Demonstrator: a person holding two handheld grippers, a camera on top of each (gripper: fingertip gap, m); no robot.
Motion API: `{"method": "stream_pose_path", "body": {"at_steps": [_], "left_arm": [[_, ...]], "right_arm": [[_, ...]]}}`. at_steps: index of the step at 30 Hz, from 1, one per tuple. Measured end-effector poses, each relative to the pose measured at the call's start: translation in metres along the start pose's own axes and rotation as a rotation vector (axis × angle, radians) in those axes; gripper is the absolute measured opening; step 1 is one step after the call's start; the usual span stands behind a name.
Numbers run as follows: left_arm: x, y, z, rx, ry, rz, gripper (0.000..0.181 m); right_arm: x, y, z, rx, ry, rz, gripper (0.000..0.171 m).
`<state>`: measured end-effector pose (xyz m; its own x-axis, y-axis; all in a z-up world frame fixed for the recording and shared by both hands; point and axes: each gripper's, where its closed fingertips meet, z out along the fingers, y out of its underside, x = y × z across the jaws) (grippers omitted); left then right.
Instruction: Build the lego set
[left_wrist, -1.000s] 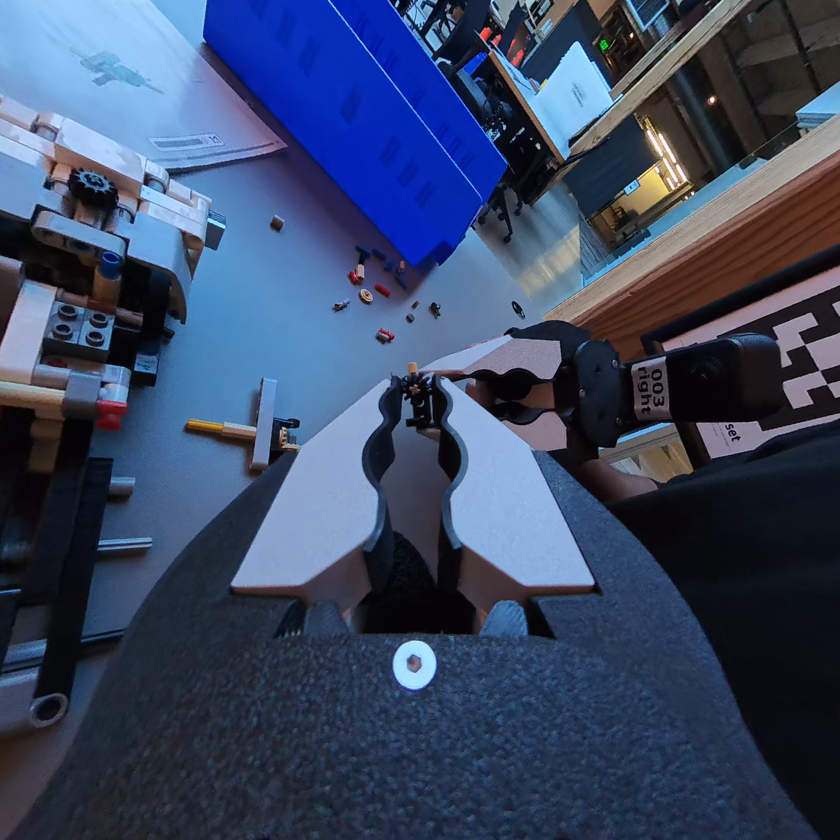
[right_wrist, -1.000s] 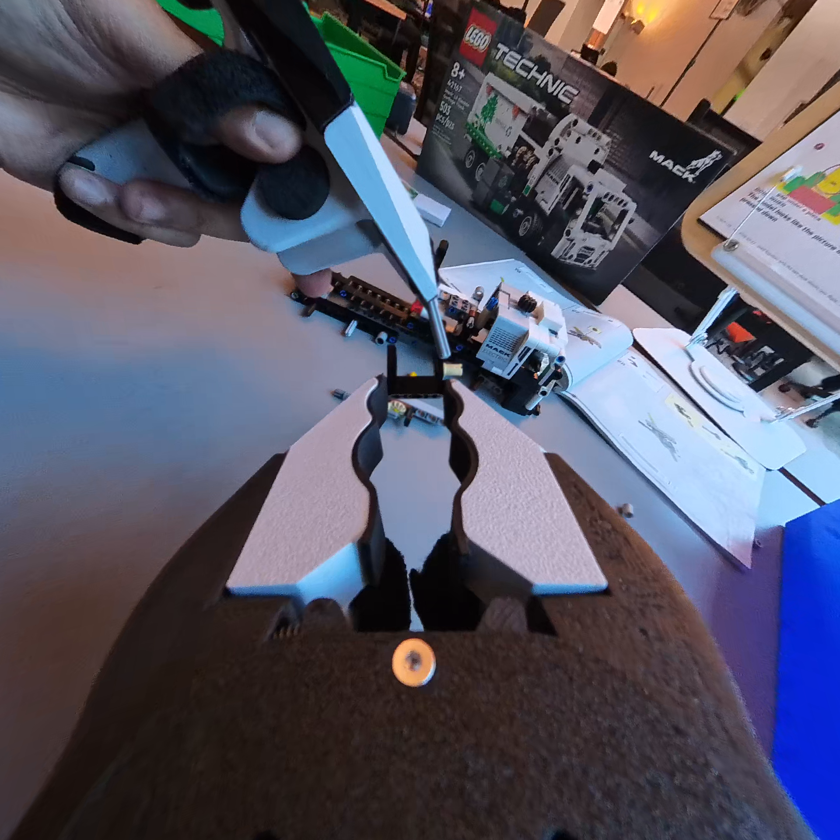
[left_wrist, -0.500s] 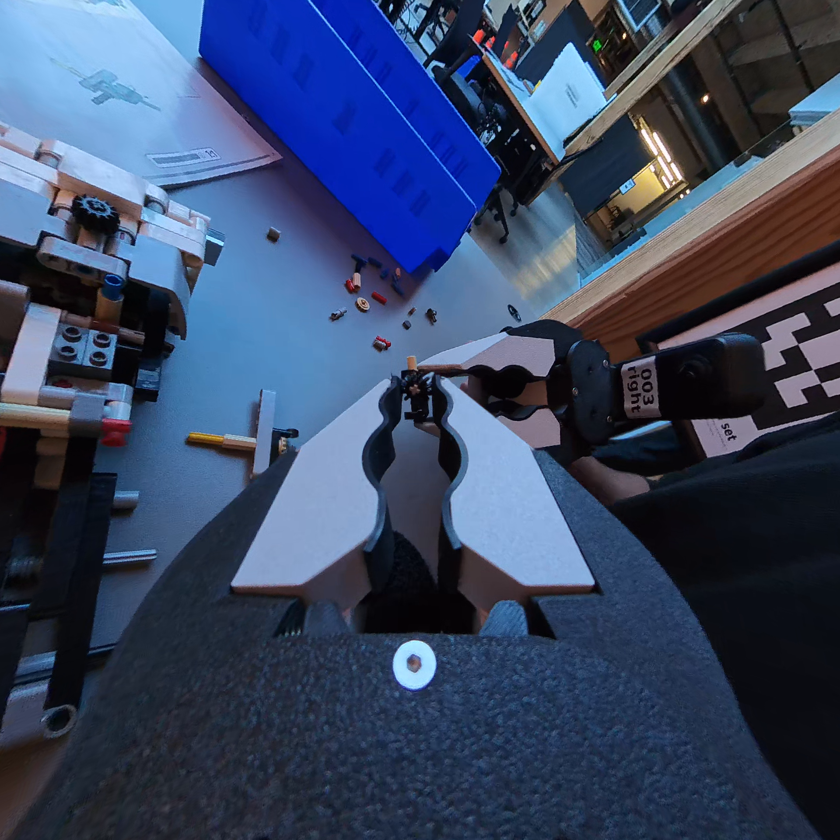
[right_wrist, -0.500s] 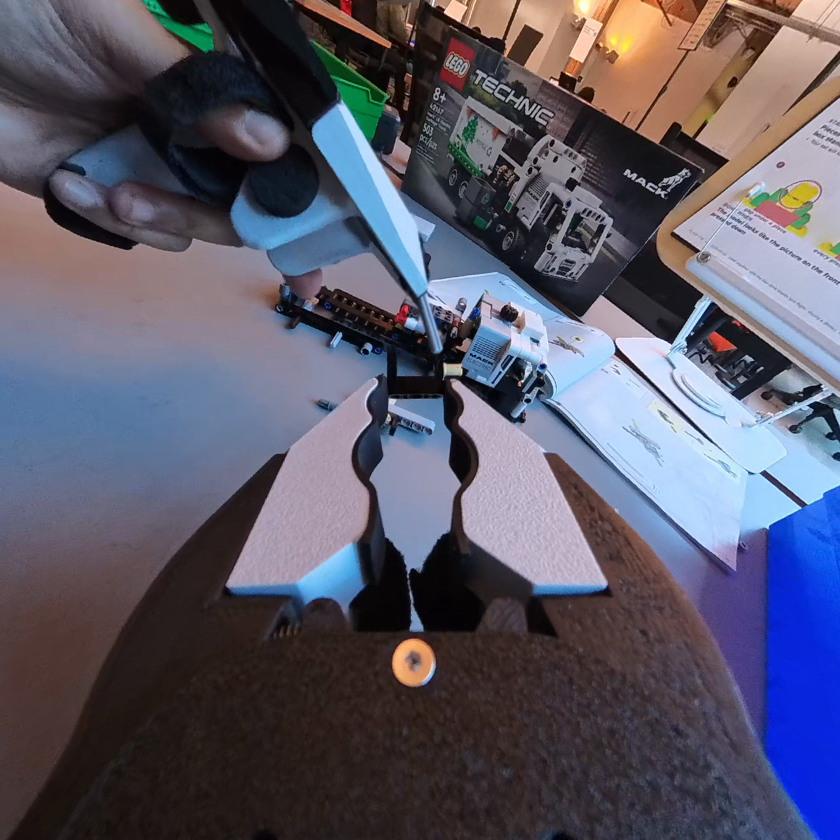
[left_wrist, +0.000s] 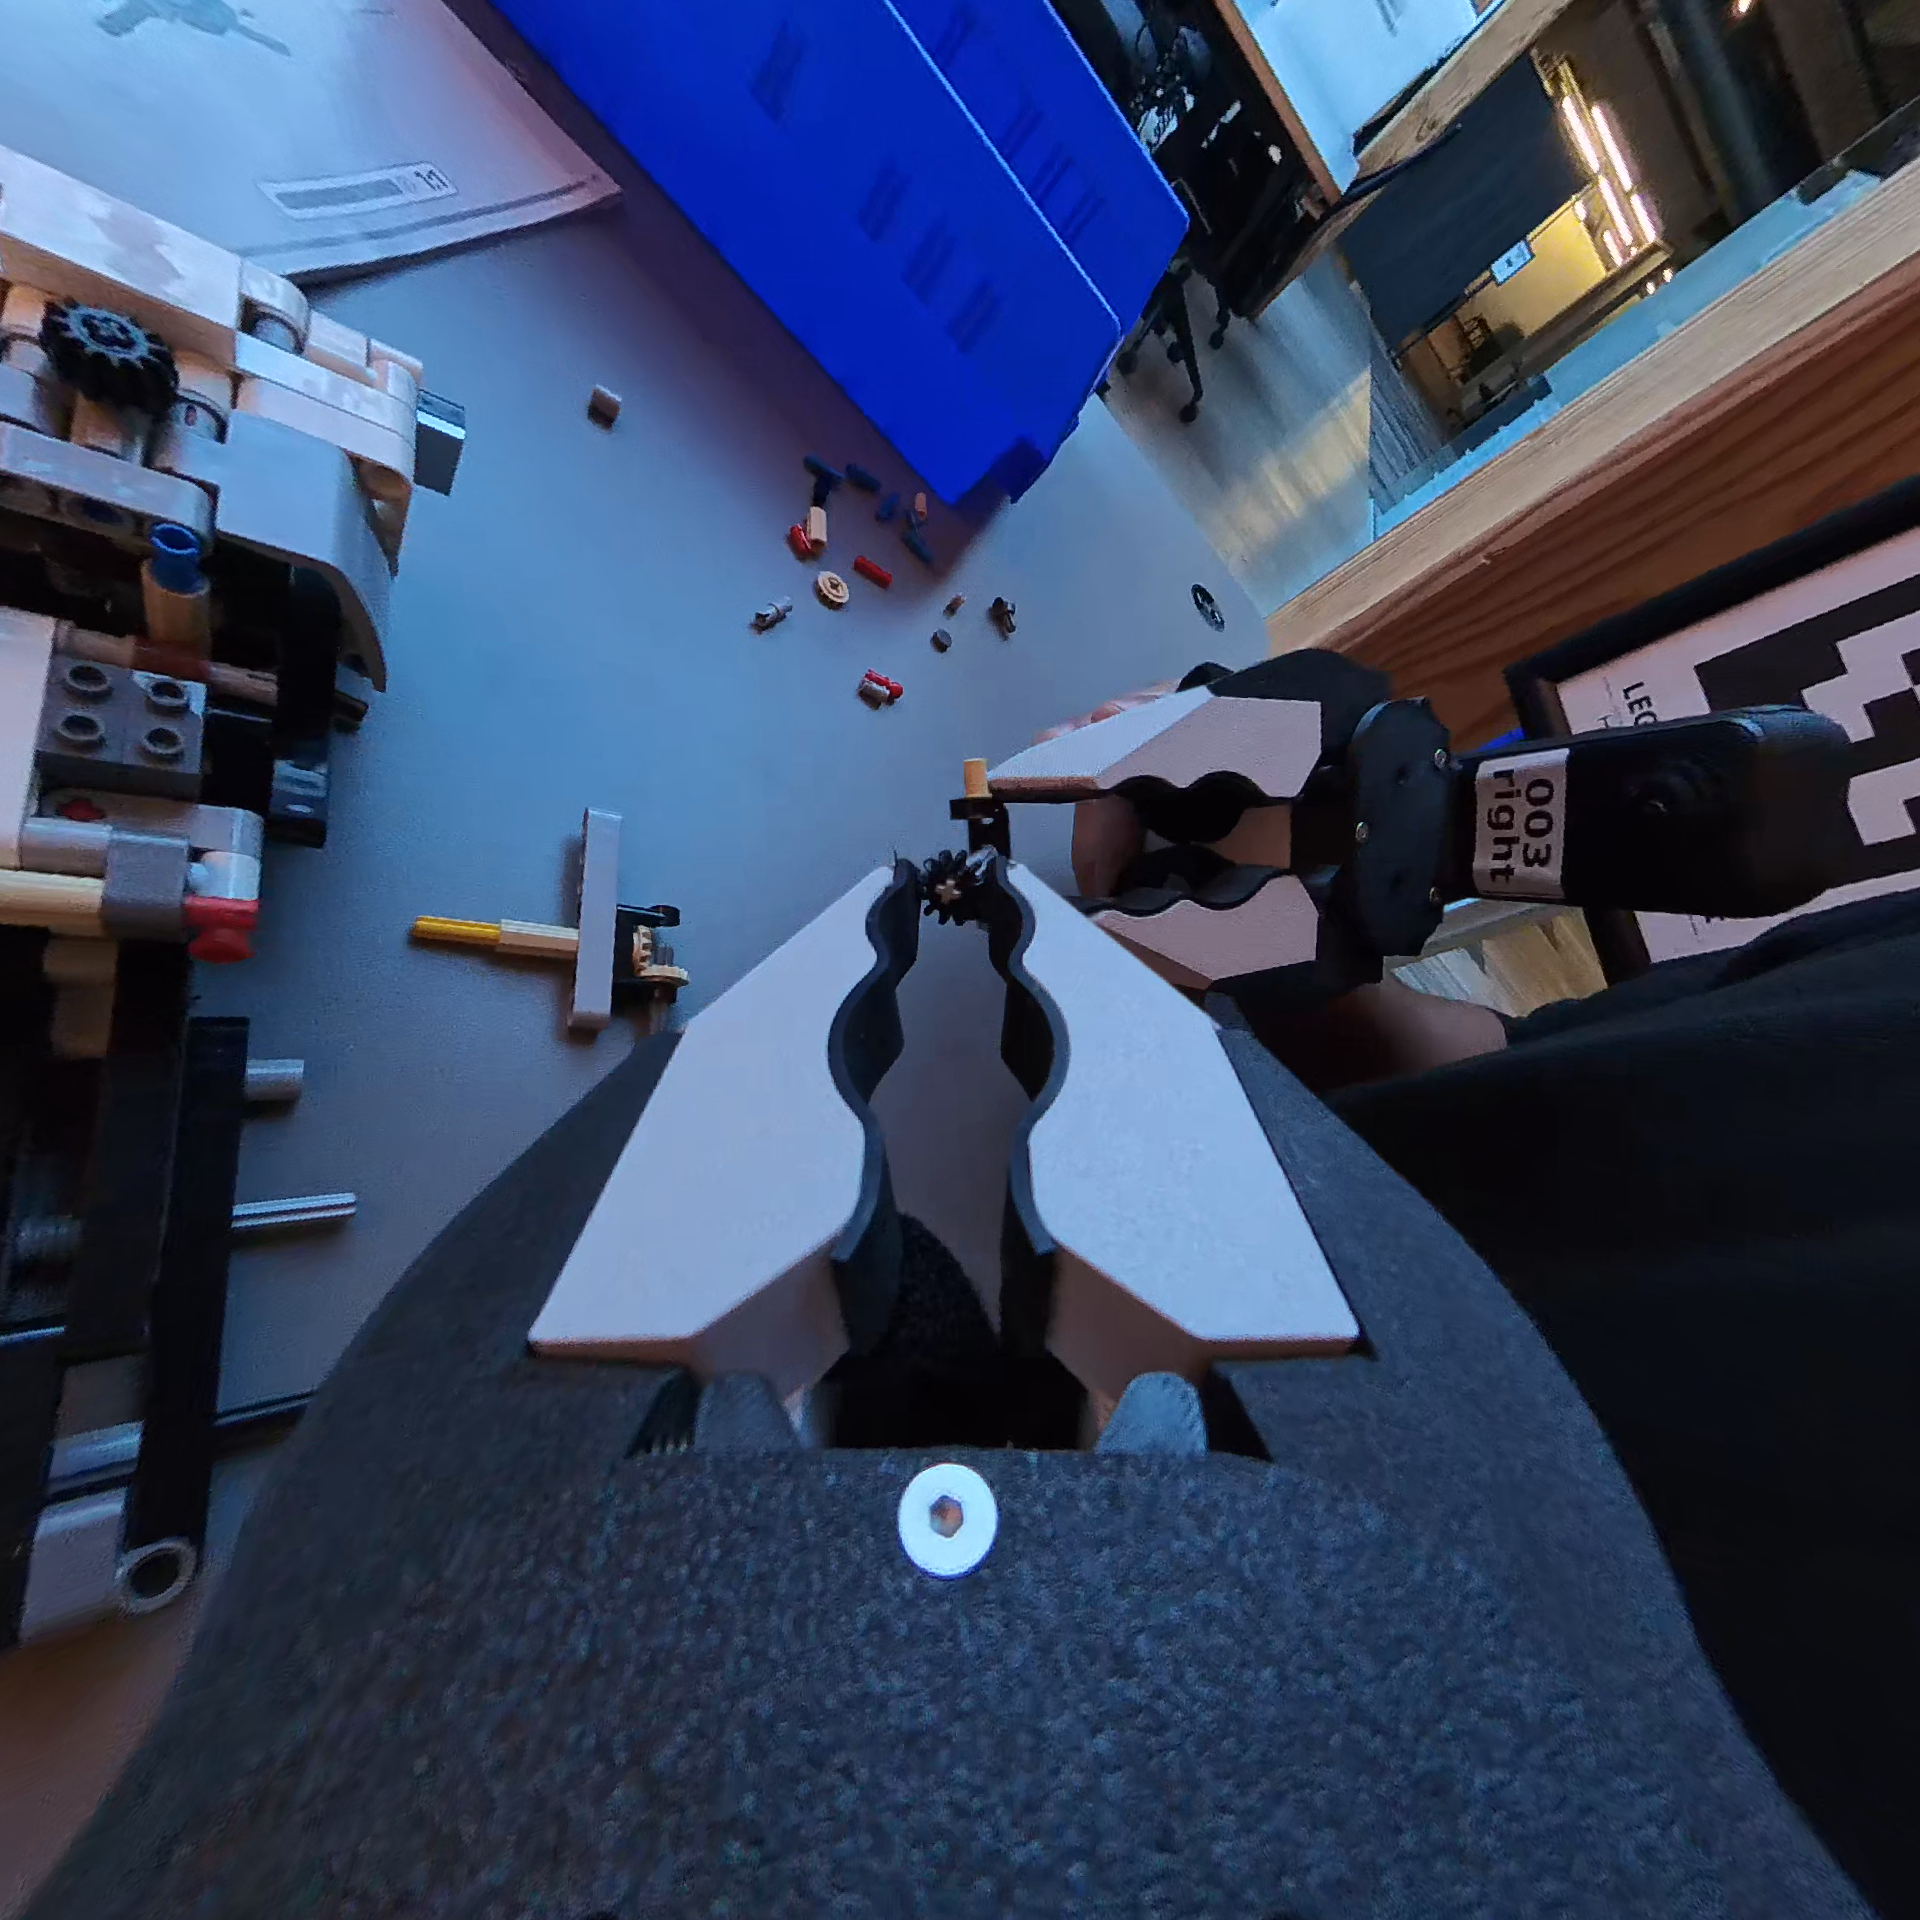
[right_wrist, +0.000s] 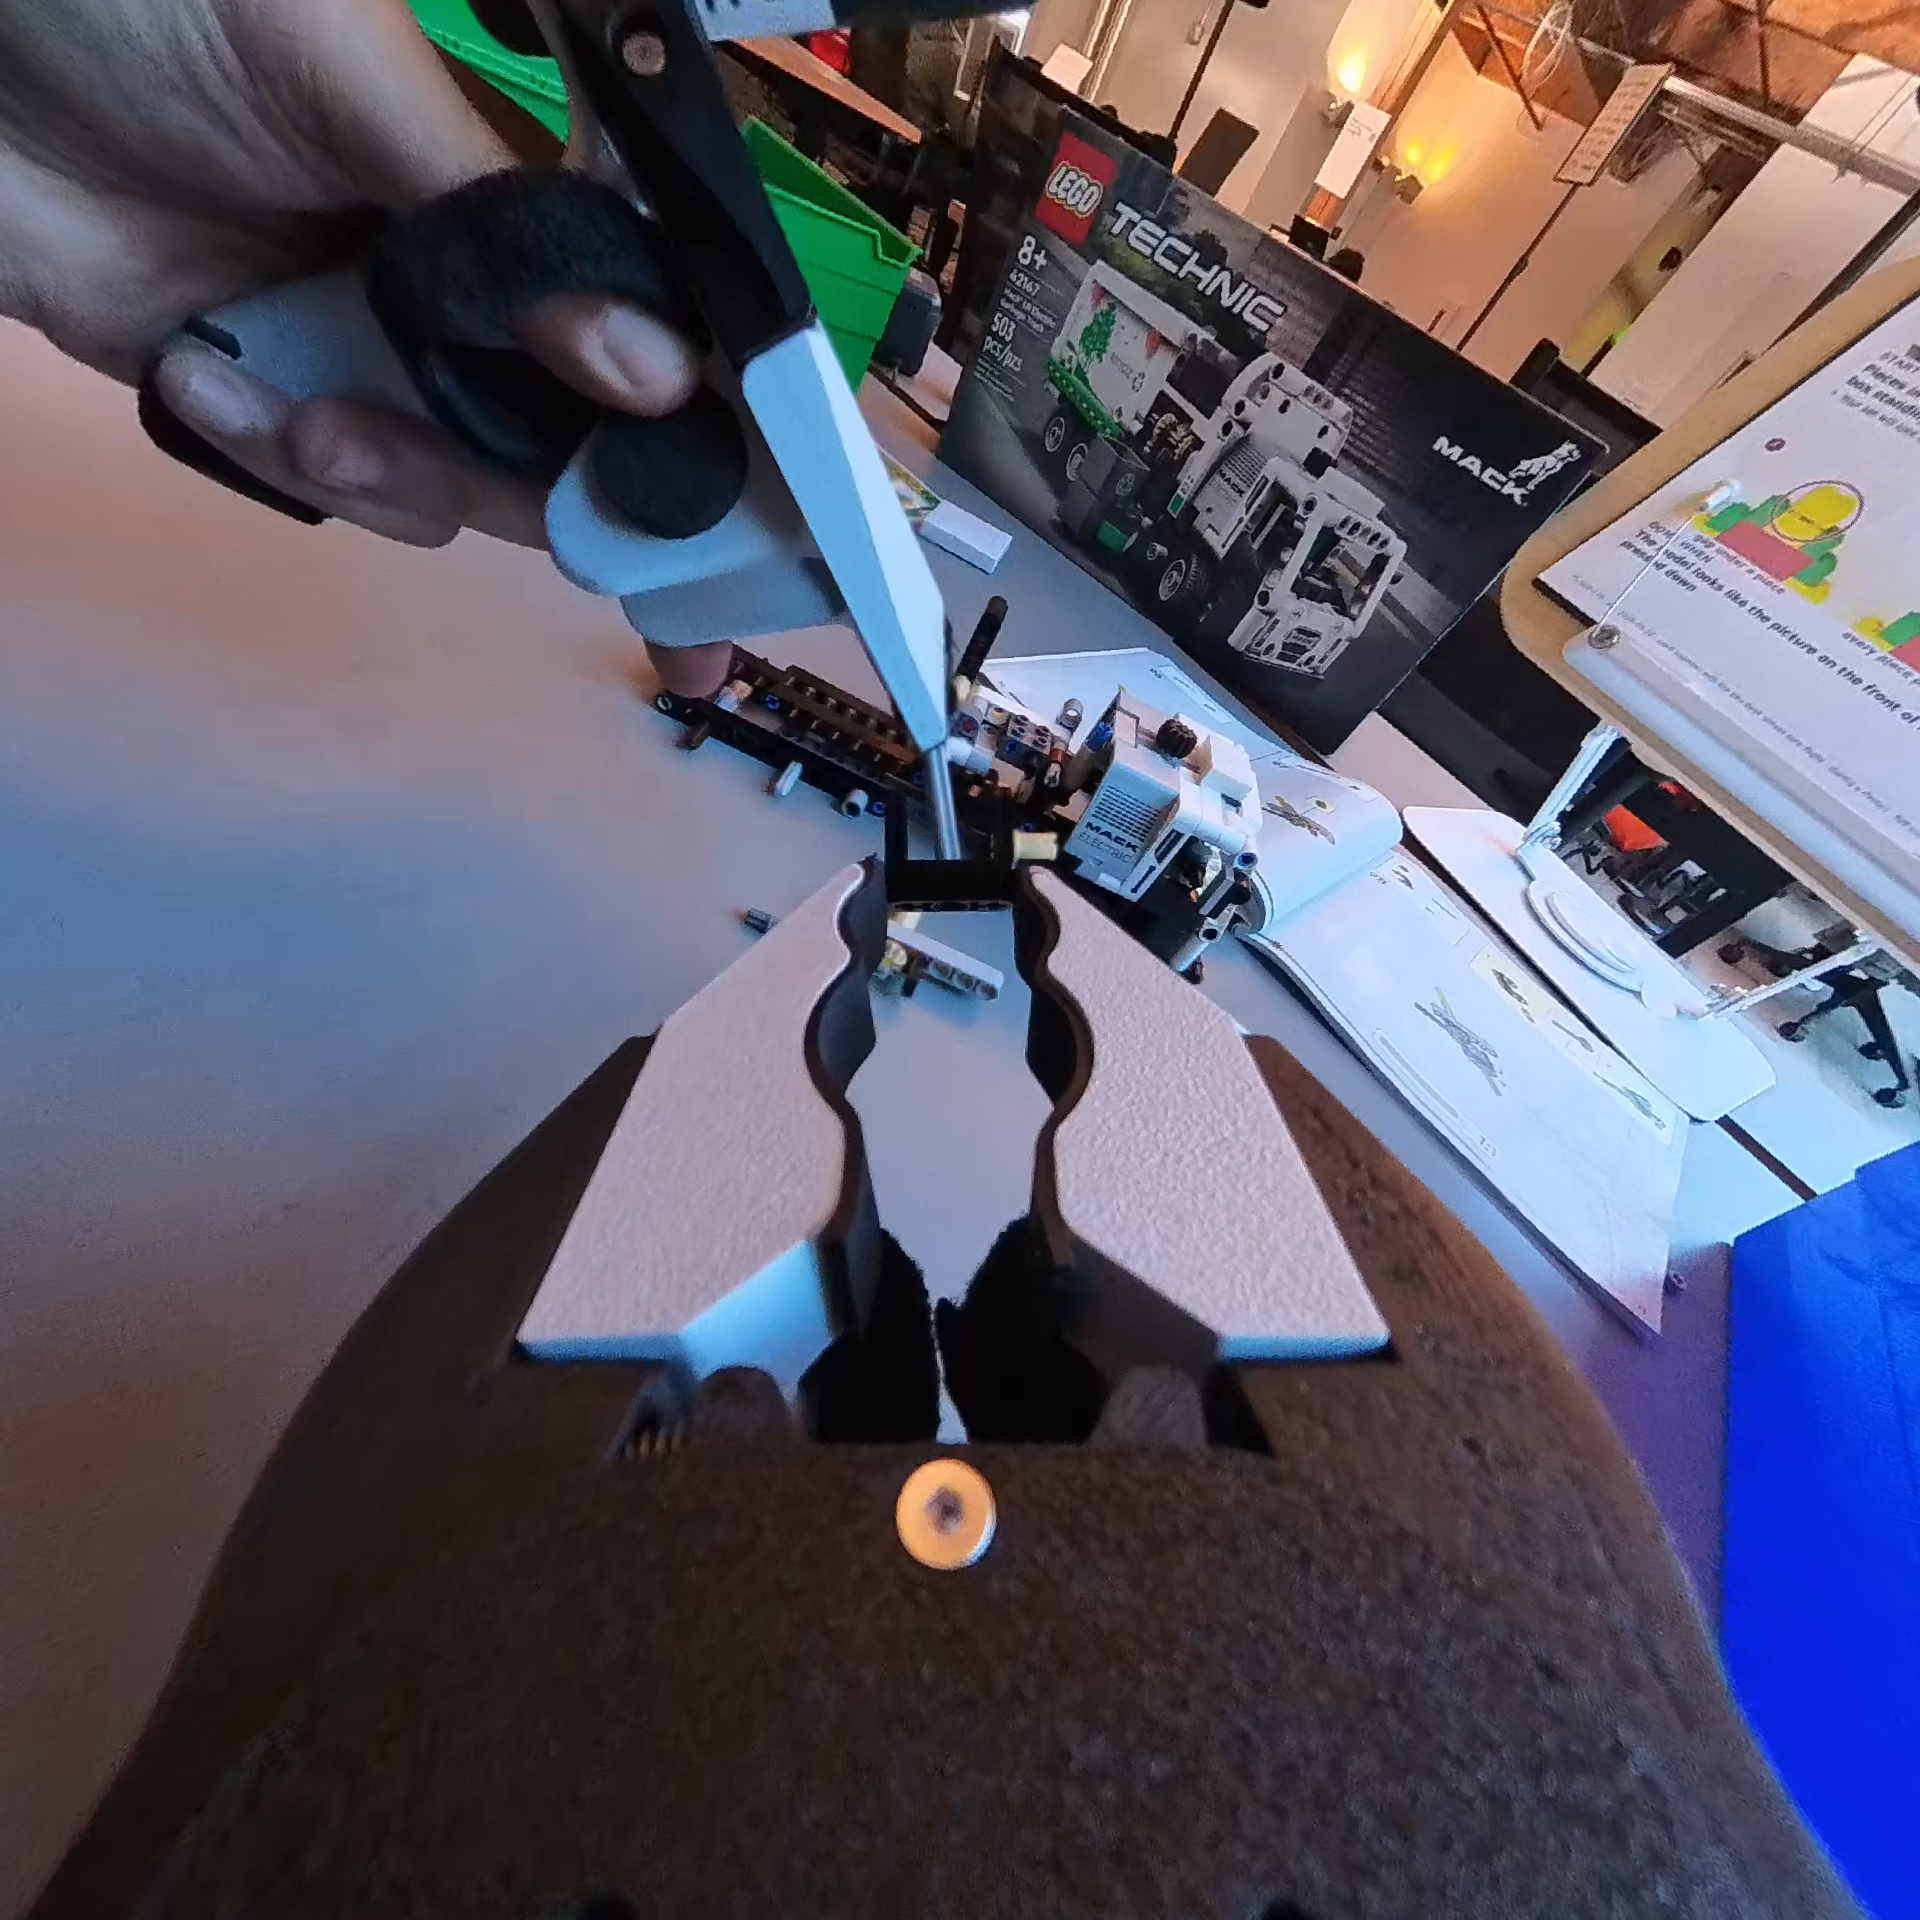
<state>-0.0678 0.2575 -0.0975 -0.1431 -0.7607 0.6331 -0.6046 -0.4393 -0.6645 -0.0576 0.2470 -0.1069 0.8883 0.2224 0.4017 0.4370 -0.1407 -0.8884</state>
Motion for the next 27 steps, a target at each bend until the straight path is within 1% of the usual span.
{"method": "stream_pose_path", "body": {"at_steps": [7,11,12,14,15,18,20,22,25,27], "left_arm": [[0.003,0.003,0.003,-0.03,0.028,-0.017,0.01],[0.012,0.01,0.016,-0.113,0.041,0.02,0.011],[0.012,0.008,0.018,-0.118,0.018,0.053,0.013],[0.018,0.0,0.018,-0.103,0.009,0.101,0.033],[0.021,-0.005,0.017,-0.089,0.011,0.111,0.04],[0.024,-0.015,0.008,-0.048,-0.017,0.16,0.042],[0.02,-0.018,0.0,-0.029,-0.054,0.196,0.038],[0.007,-0.013,-0.007,-0.035,-0.128,0.23,0.033],[-0.023,0.004,-0.016,-0.09,-0.297,0.33,0.027],[-0.044,0.017,-0.019,-0.137,-0.422,0.407,0.026]], "right_arm": [[-0.004,-0.003,0.0,0.022,-0.012,0.004,0.024],[-0.005,-0.013,0.002,0.058,-0.008,0.023,0.023],[-0.002,-0.012,0.003,0.055,0.01,0.026,0.023],[0.001,-0.013,0.003,0.065,0.027,0.045,0.023],[0.004,-0.014,0.002,0.073,0.04,0.056,0.023],[0.013,-0.012,-0.001,0.069,0.081,0.087,0.023],[0.018,-0.01,-0.004,0.061,0.104,0.112,0.023],[0.02,-0.003,-0.004,0.006,0.109,0.175,0.024],[0.014,0.01,-0.001,-0.085,0.065,0.28,0.024],[0.012,0.016,0.001,-0.116,0.058,0.332,0.023]]}}
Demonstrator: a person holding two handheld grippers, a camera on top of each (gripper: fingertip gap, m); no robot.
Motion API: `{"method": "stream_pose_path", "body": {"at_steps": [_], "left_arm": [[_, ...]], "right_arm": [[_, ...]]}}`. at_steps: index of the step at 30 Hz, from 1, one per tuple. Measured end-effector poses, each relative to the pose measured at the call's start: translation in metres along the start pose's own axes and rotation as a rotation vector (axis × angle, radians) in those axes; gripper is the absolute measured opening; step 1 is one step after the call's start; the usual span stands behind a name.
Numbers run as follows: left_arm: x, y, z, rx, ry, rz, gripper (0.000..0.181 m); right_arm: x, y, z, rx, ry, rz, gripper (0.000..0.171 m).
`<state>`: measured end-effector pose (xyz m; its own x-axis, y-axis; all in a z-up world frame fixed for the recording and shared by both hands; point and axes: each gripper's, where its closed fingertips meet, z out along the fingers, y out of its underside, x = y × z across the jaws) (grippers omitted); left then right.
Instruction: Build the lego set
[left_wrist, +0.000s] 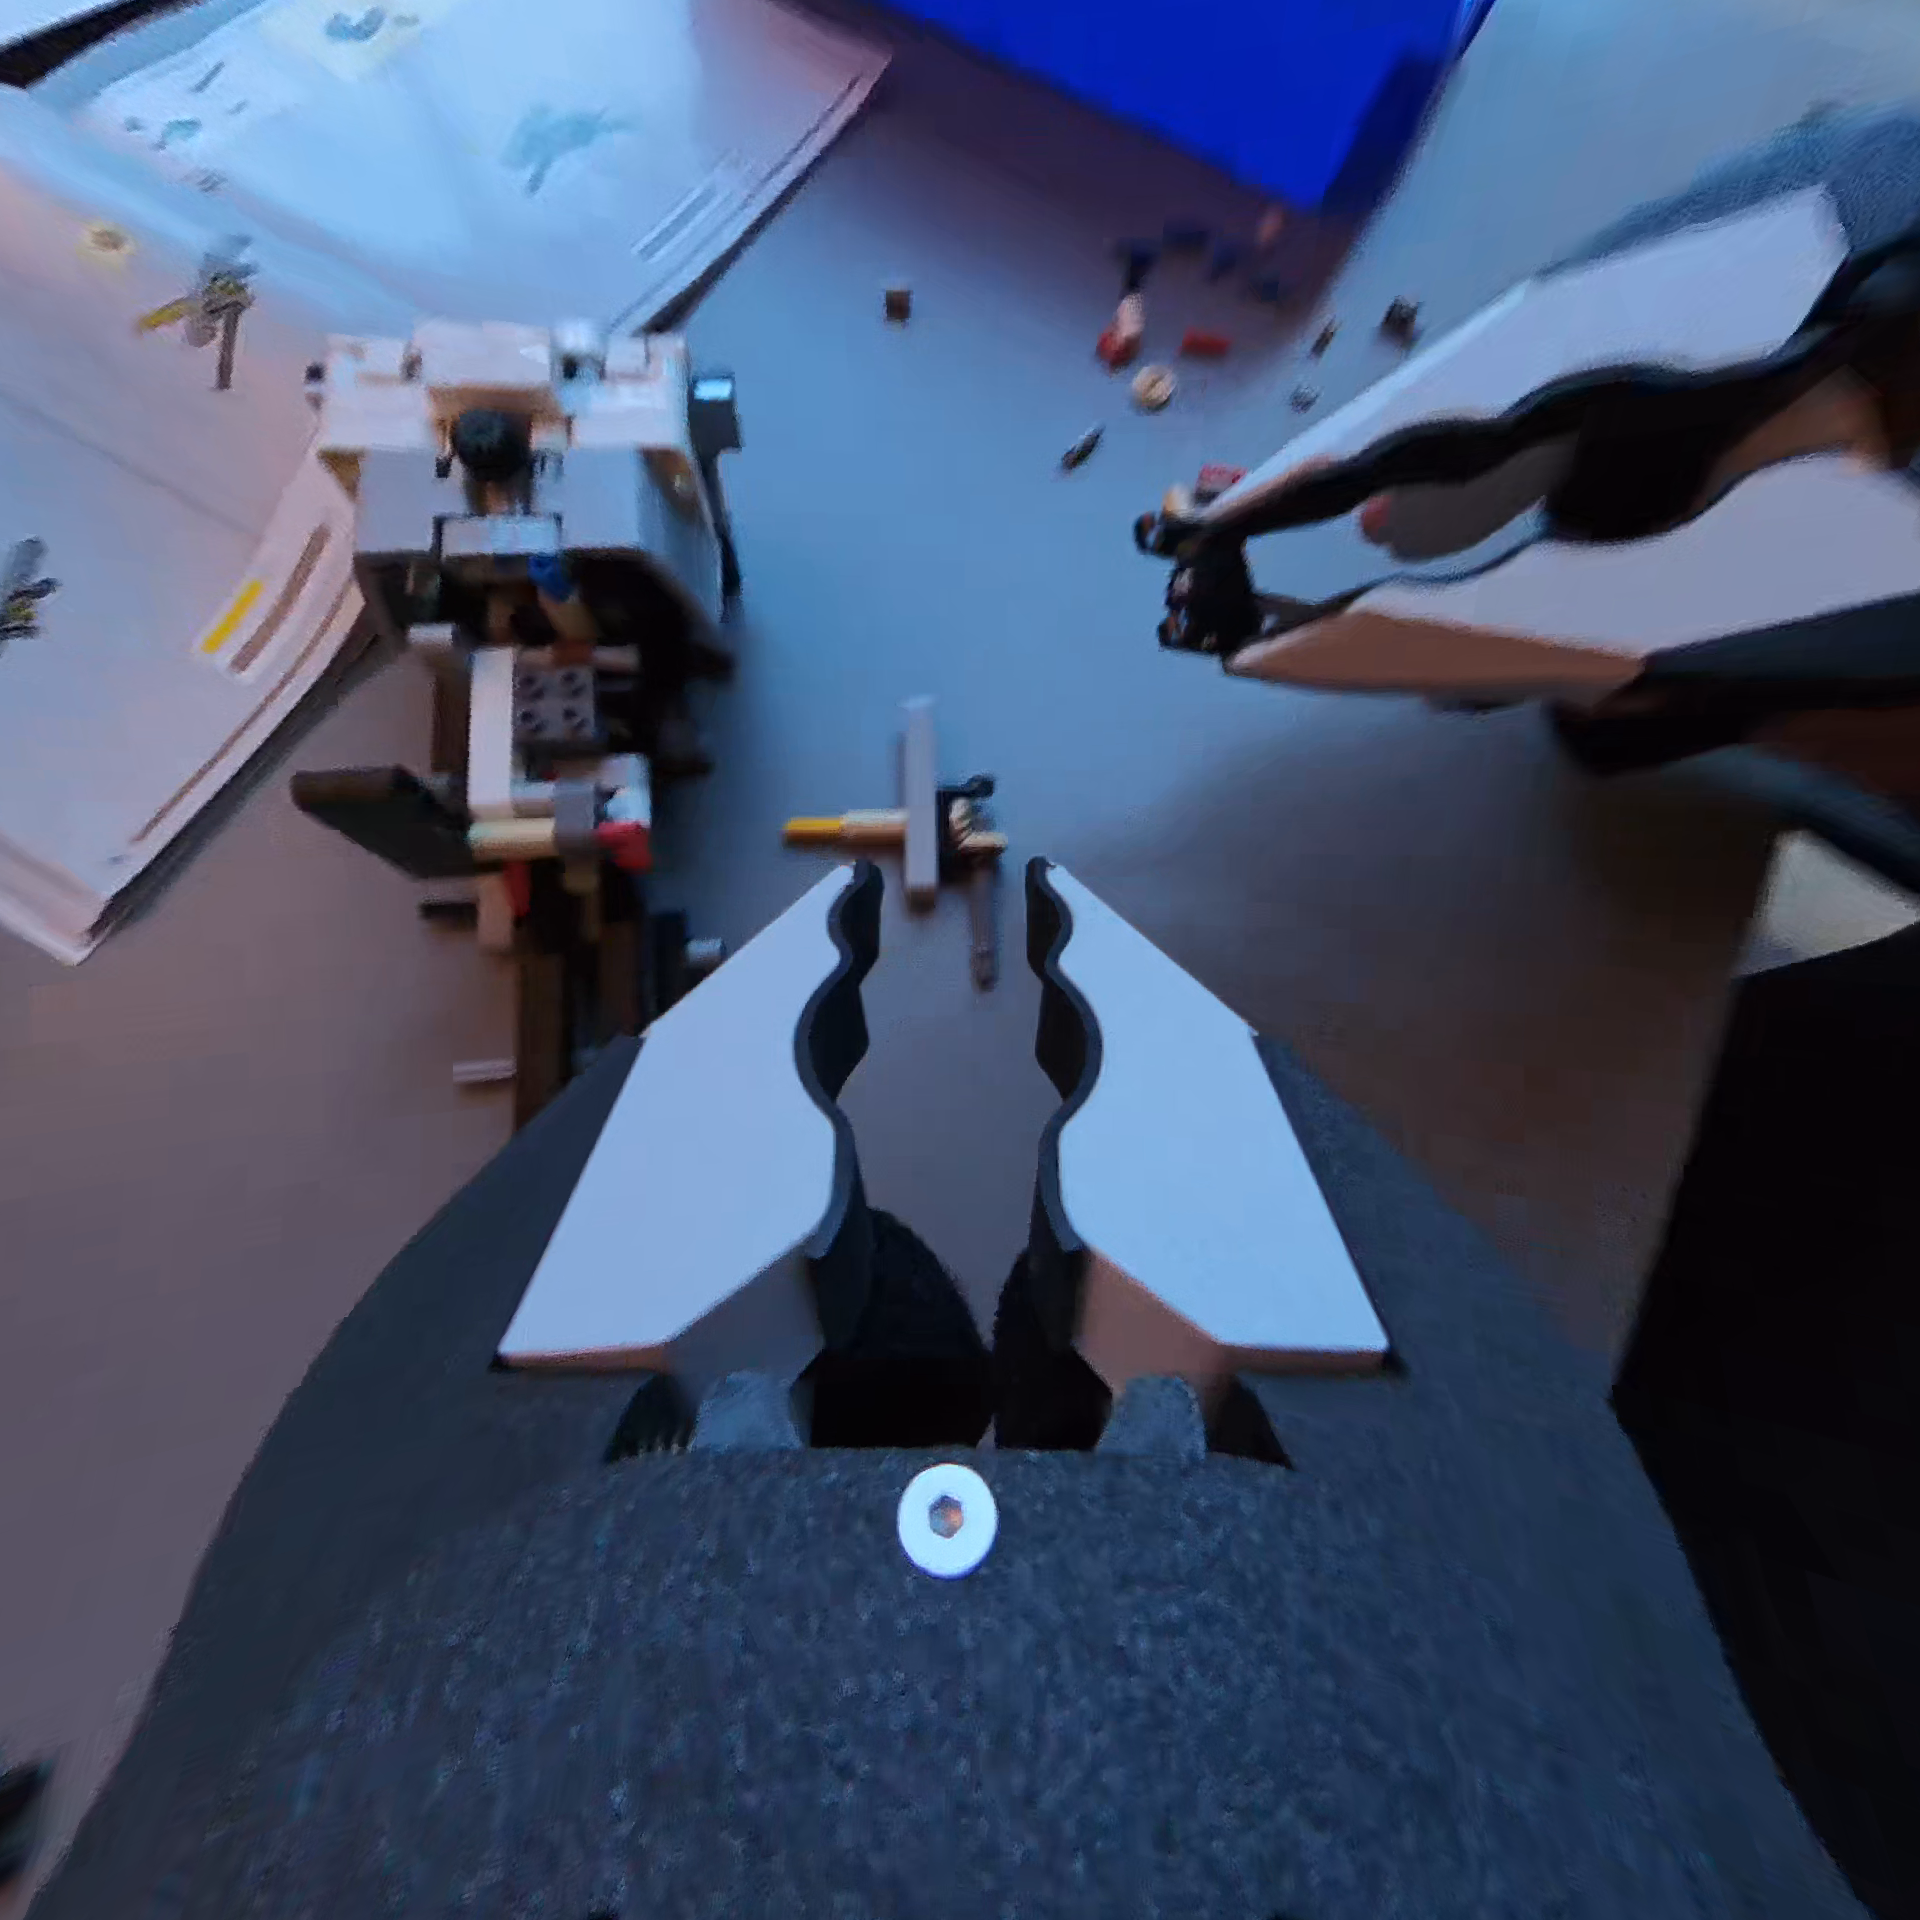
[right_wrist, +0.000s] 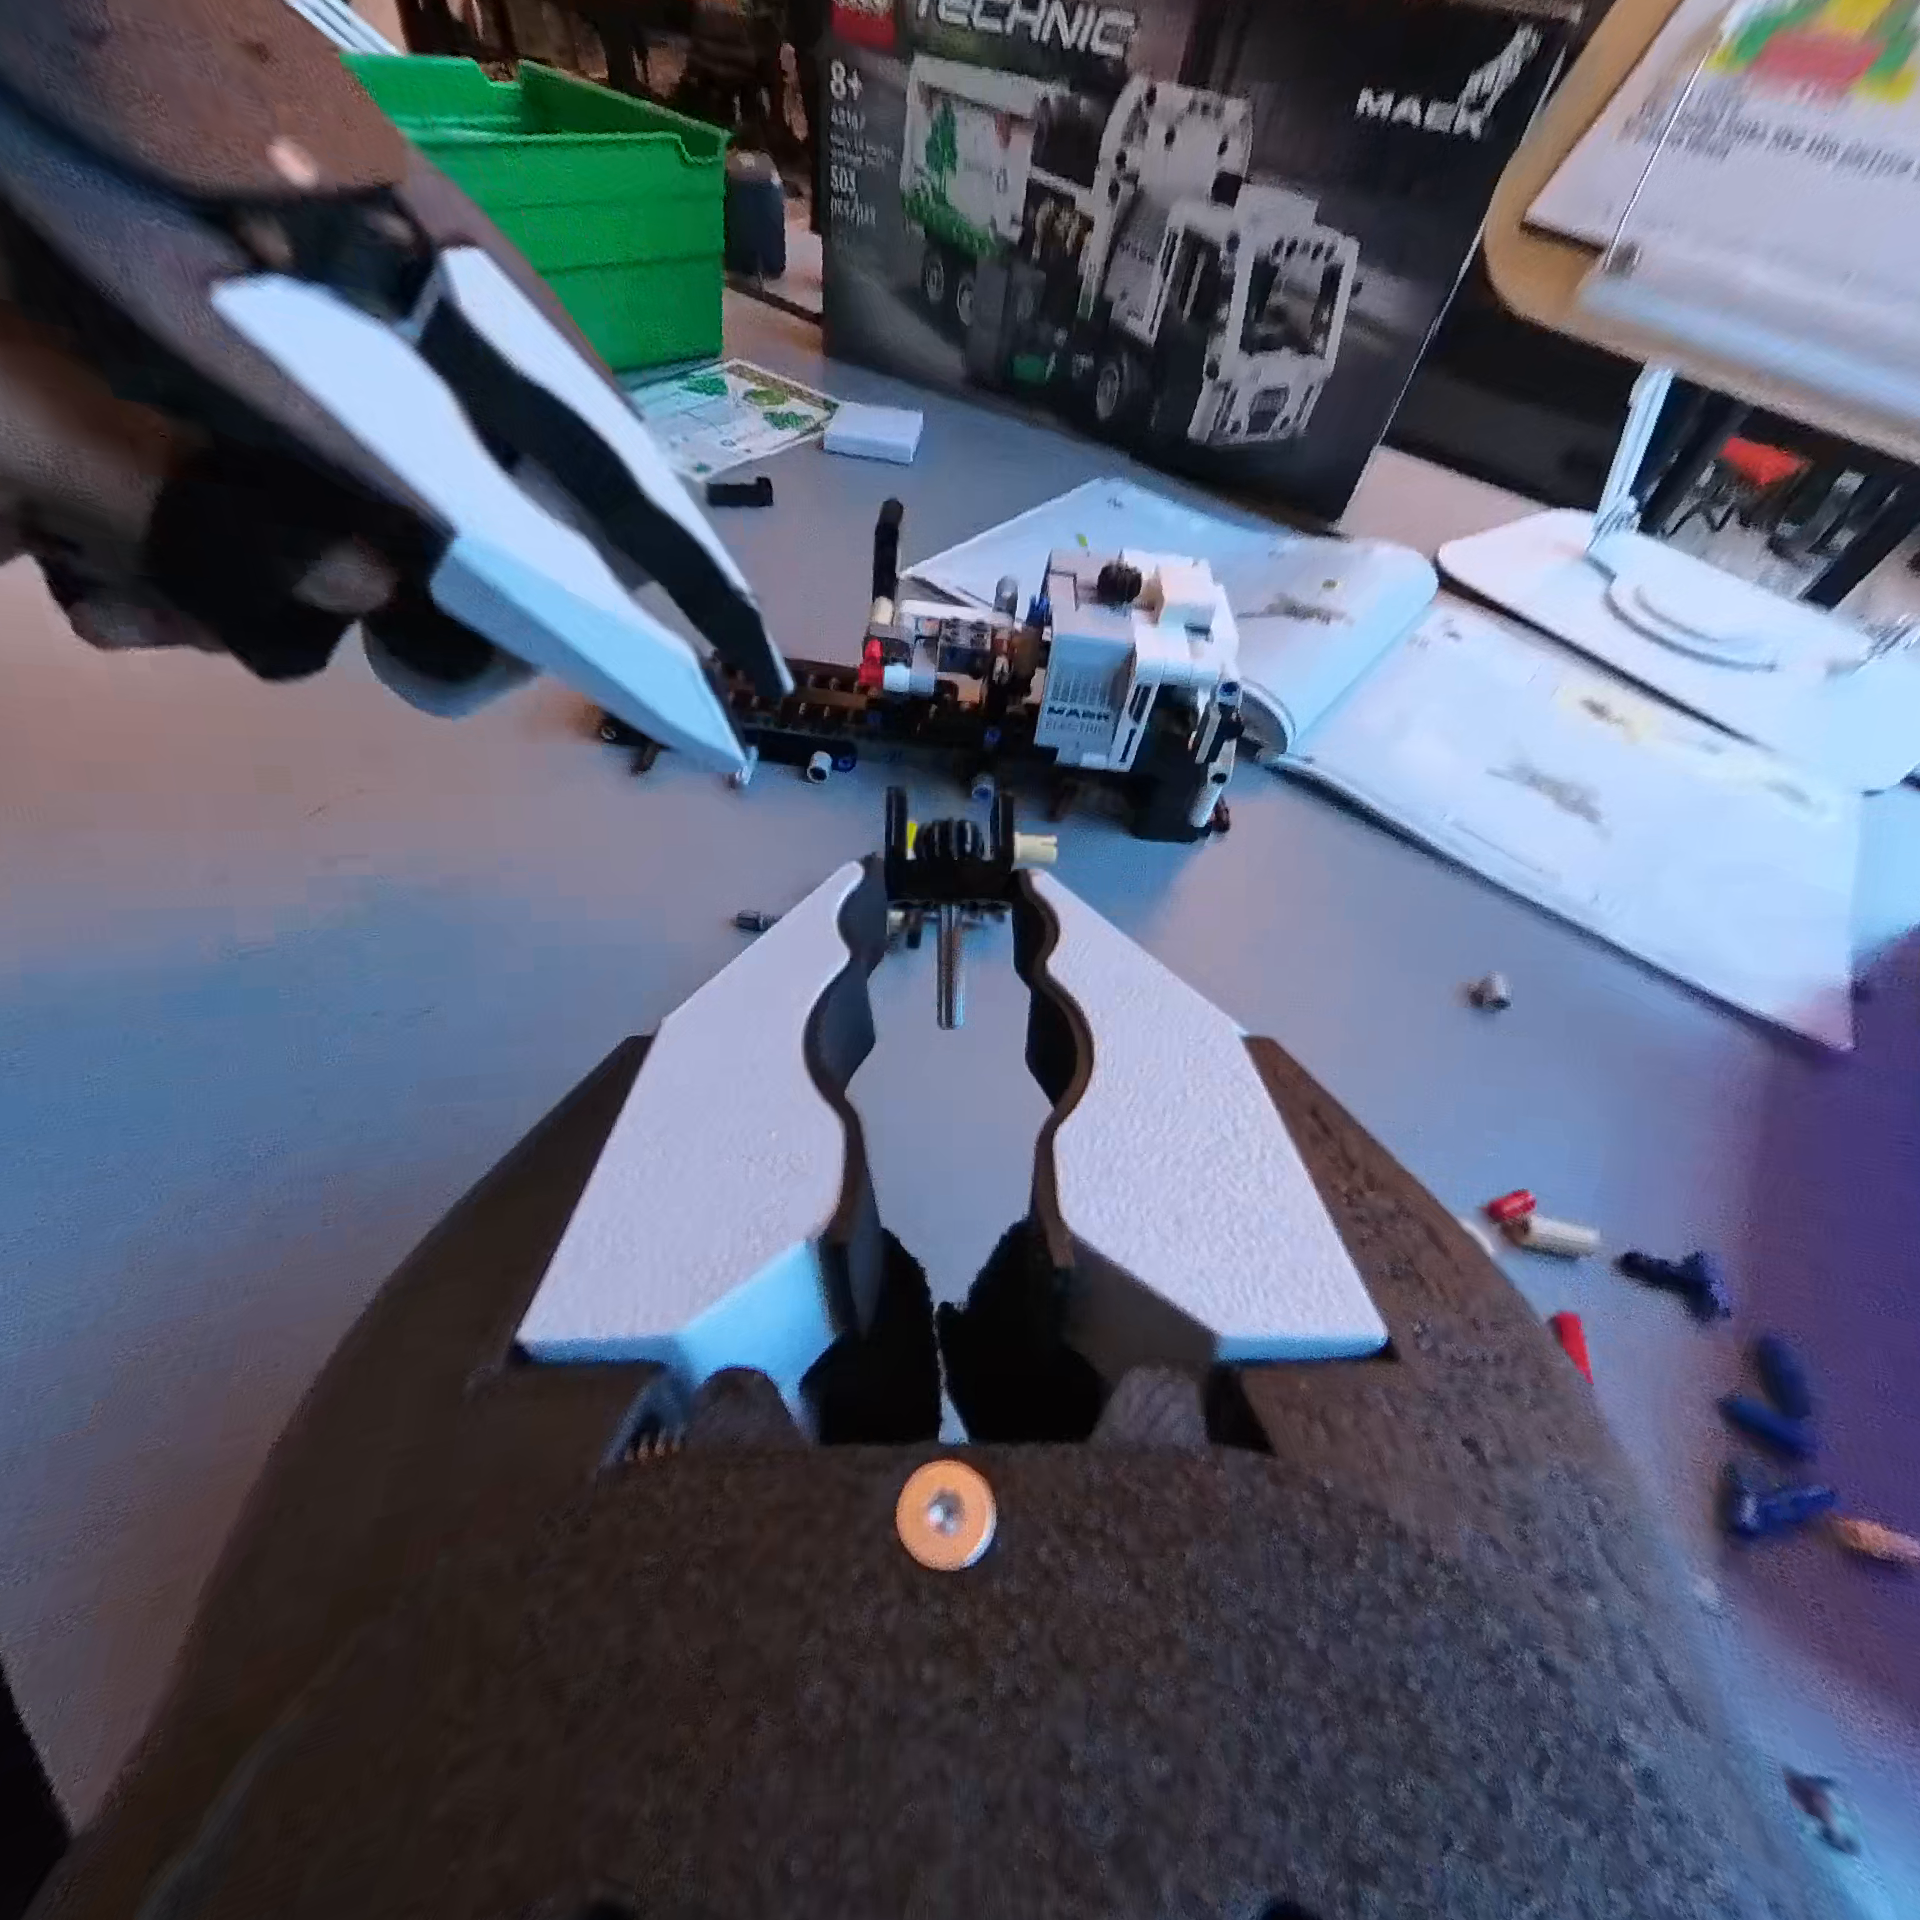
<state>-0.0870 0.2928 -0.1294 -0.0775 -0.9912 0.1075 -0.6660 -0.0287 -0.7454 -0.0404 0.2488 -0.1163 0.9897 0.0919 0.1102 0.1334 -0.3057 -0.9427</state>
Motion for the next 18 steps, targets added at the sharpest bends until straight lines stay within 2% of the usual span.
{"method": "stream_pose_path", "body": {"at_steps": [5,11,15,18], "left_arm": [[-0.002,0.03,0.017,-0.087,-0.062,0.101,0.027],[-0.001,0.043,0.035,-0.137,-0.081,0.185,0.026],[0.003,0.039,0.043,-0.114,-0.069,0.196,0.011],[0.006,0.039,0.047,-0.1,-0.039,0.177,0.01]], "right_arm": [[-0.005,0.026,0.015,-0.149,-0.025,0.076,0.023],[-0.01,0.047,0.032,-0.311,-0.015,0.085,0.023],[-0.004,0.055,0.037,-0.373,0.029,0.08,0.023],[-0.004,0.055,0.041,-0.396,0.032,0.078,0.023]]}}
